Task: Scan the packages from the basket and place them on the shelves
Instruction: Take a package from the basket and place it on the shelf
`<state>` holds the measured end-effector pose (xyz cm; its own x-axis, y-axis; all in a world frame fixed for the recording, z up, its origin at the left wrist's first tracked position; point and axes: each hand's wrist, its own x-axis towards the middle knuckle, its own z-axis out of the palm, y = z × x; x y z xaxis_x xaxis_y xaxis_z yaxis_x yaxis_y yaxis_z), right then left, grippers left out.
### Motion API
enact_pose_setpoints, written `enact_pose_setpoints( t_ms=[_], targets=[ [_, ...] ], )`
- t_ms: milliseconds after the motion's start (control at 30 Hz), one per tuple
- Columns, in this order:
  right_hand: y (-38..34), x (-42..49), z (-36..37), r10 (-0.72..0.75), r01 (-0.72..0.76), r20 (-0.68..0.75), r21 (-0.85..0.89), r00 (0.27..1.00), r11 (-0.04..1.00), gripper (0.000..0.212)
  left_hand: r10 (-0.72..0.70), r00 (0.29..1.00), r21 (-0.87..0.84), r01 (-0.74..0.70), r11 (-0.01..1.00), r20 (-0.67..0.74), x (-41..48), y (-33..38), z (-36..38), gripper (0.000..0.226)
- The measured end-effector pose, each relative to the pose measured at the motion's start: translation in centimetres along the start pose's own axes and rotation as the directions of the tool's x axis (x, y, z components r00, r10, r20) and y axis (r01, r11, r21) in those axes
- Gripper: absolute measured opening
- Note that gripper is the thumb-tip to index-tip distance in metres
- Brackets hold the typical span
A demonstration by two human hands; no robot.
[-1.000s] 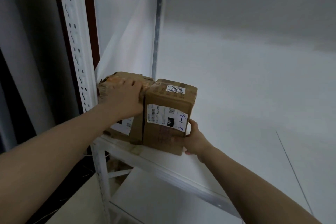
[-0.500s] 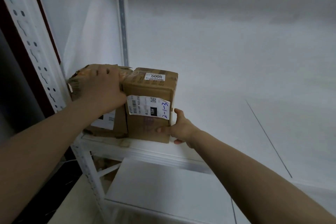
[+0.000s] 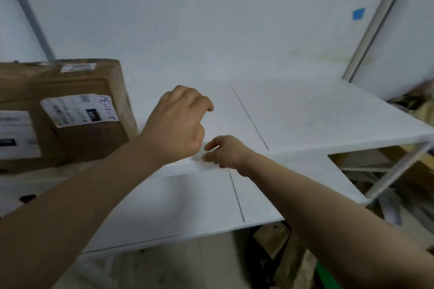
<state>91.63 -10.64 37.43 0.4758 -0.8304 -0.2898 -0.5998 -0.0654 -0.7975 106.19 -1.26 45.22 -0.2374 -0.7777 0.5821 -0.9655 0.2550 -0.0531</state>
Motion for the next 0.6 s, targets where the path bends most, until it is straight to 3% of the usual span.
enact_pose_setpoints(
  t_ms=[133,267,467,600],
  targets=[
    [8.9,-6.8,-8.2,0.095,-0.096,-0.149,0.003,0.984,0.995,0.022,0.101,0.990,-0.096,-0.092,0.991,0.097,2.0,10.5,5.9,0.027],
    [19.8,-14.7,-16.9,0.249,-0.261,-0.285,-0.003,0.926,0.965,0.018,0.218,0.953,-0.214,-0.173,0.962,0.209,4.1,22.5,11.9,0.027],
    [34.5,-25.4,-26.1,0.506,-0.497,-0.431,0.144,0.747,0.856,0.003,0.346,0.873,-0.363,-0.217,0.906,0.344,4.2,37.5,19.3,0.030],
    [41.9,-30.1,-29.2,0.612,-0.560,-0.451,0.260,0.650,0.787,0.004,0.411,0.769,-0.395,-0.225,0.891,0.489,3.9,43.9,23.0,0.021]
  ],
)
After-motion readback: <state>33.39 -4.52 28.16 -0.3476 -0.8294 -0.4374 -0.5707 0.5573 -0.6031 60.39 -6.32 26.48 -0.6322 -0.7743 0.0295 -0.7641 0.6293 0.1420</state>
